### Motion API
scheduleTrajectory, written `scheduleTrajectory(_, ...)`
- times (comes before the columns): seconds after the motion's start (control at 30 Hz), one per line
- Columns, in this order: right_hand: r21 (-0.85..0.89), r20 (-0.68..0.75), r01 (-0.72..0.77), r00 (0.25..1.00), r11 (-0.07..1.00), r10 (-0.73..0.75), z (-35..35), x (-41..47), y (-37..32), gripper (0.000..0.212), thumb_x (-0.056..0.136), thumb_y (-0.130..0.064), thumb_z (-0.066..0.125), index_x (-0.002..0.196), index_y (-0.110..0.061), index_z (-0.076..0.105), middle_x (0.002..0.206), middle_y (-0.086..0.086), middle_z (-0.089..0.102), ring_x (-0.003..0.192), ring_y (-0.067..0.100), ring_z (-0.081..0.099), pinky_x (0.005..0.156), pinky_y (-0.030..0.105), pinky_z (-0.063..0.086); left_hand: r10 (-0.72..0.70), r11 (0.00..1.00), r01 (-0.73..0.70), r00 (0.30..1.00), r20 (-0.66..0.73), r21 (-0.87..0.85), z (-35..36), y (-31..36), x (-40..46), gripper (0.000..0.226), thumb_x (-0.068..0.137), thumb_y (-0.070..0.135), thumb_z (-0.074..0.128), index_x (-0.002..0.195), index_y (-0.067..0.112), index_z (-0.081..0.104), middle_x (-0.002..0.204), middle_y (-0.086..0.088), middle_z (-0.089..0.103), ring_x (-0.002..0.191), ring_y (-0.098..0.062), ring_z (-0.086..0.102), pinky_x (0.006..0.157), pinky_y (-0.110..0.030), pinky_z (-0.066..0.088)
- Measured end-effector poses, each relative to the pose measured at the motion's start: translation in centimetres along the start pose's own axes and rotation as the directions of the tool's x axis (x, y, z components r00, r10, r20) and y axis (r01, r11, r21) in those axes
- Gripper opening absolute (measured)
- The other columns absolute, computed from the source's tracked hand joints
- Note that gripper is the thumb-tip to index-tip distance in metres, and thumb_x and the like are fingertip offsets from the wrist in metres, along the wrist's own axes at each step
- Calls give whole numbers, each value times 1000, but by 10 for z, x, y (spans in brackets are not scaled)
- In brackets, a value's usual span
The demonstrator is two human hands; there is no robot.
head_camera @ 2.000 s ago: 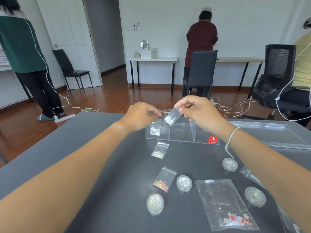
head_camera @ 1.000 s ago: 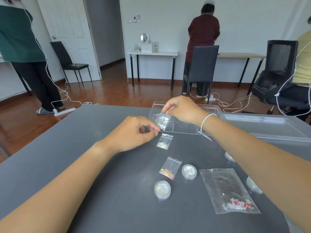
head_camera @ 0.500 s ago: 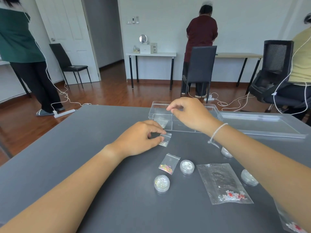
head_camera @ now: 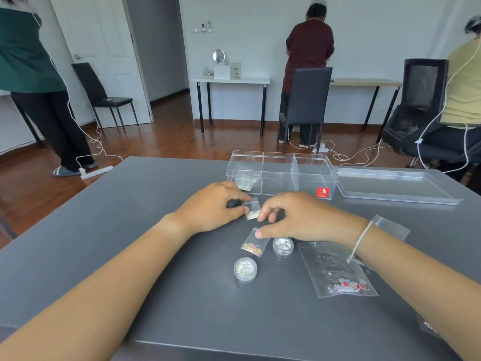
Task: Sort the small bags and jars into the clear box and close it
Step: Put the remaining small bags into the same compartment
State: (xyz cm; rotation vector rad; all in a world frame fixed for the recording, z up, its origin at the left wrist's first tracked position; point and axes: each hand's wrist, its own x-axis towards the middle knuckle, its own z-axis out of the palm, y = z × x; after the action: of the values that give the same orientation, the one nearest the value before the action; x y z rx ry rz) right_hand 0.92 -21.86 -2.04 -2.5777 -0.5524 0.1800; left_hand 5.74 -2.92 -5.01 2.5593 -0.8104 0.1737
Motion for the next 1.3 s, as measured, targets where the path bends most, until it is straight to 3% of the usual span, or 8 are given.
scheduleTrajectory(0.07, -28, 31, 3, 1000, 1000, -2, 1, -1, 0, 33, 67, -47, 72, 94, -30, 65, 83, -15, 52, 74, 3, 51, 63, 20, 38, -21, 1000, 21, 1000, 12, 9, 1, 0, 0, 34, 86, 32, 58, 119, 24, 60, 110, 5, 56, 70, 14, 43, 67, -12, 31)
scheduleTrajectory(0.23, 30, 44, 4, 999, 1000, -5, 4, -1, 0, 31, 68, -41, 74, 95, -27, 64, 80, -14, 52, 69, 3, 50, 58, 17, 35, -92, 996, 92, 995, 36, 9, 3, -1, 2, 44, 85, 34, 57, 128, 23, 52, 103, 9, 47, 74, -3, 42, 75, -18, 30)
scheduleTrajectory(0.53, 102, 66, 4, 998, 995, -11, 8, 3, -4, 23, 73, -28, 73, 93, -24, 63, 75, -13, 51, 52, -1, 44, 48, 6, 35, -159, 978, 152, 987, -37, -142, 4, -2, 4, 19, 78, 29, 66, 97, 32, 64, 83, 17, 49, 66, 16, 47, 61, -5, 32)
scheduleTrajectory(0.7, 84, 48, -8, 999, 996, 4, 8, 5, -5, 31, 75, -29, 71, 104, -23, 62, 76, -14, 49, 56, 0, 44, 50, 1, 34, -179, 977, 174, 983, -32, -122, 4, -2, 5, 27, 80, 30, 64, 107, 27, 64, 81, 18, 50, 68, 5, 46, 64, -7, 32)
scheduleTrajectory(0.9, 100, 57, -12, 998, 995, 6, 9, 4, -6, 24, 76, -24, 70, 98, -22, 63, 73, -13, 49, 52, 0, 42, 46, 4, 33, -202, 968, 190, 978, -56, -162, 3, -1, 4, 5, 79, 26, 65, 83, 30, 65, 76, 15, 54, 59, 7, 49, 54, -2, 34)
scheduleTrajectory(1.03, 107, 52, -8, 999, 994, 2, 9, 3, -7, 19, 77, -23, 70, 95, -22, 65, 73, -12, 49, 52, 1, 42, 45, 3, 32, -205, 957, 183, 976, -77, -225, 2, 1, 3, 10, 80, 19, 64, 74, 27, 64, 72, 14, 56, 55, 16, 48, 54, -1, 36)
scheduleTrajectory(1.3, 93, 43, -7, 999, 996, 3, 10, 3, -7, 14, 78, -23, 68, 91, -25, 65, 72, -12, 49, 54, 1, 42, 46, 8, 33, -211, 952, 180, 972, -104, -247, 1, 1, 2, 14, 81, 15, 62, 71, 25, 64, 68, 14, 57, 53, 16, 49, 54, 0, 35)
